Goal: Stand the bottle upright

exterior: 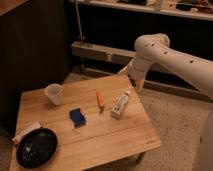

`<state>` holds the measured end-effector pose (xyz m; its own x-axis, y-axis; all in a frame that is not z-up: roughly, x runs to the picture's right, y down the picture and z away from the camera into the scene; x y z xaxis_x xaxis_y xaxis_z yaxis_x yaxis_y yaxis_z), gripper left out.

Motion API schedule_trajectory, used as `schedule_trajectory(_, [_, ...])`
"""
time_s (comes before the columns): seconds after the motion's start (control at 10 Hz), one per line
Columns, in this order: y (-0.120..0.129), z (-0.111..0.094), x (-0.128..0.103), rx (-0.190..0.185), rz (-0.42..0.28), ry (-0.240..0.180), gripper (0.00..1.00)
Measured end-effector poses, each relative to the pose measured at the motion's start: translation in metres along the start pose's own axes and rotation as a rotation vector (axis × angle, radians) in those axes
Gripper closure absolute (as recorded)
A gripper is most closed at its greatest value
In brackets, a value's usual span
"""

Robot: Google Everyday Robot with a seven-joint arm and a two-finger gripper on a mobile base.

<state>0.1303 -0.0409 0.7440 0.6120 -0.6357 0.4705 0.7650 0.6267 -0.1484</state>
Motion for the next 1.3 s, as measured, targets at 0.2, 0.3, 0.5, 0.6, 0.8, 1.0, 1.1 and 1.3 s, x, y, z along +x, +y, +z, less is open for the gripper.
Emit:
schedule_trajectory(0.2, [0.001,0.013,0.015,0.044,0.036,0.03,0.2])
schedule_trajectory(0.3, [0.002,0.021,0.033,0.084,0.059,0.036,0.2])
schedule_trajectory(0.5, [0.011,0.038,0.061,0.13,0.094,0.021,0.2])
schedule_trajectory(0.6, [0.014,0.047,0.073,0.131,0.104,0.003,0.2])
schedule_trajectory(0.8, [0.014,0.061,0.09,0.11,0.09,-0.018,0.2])
schedule_trajectory(1.0, [0.022,0.074,0.097,0.093,0.076,-0.037,0.2])
schedule_trajectory(1.1, [0.025,0.088,0.095,0.089,0.055,-0.073,0.2])
schedule_trajectory(1.3, [0.031,0.105,0.09,0.118,0.027,-0.169,0.2])
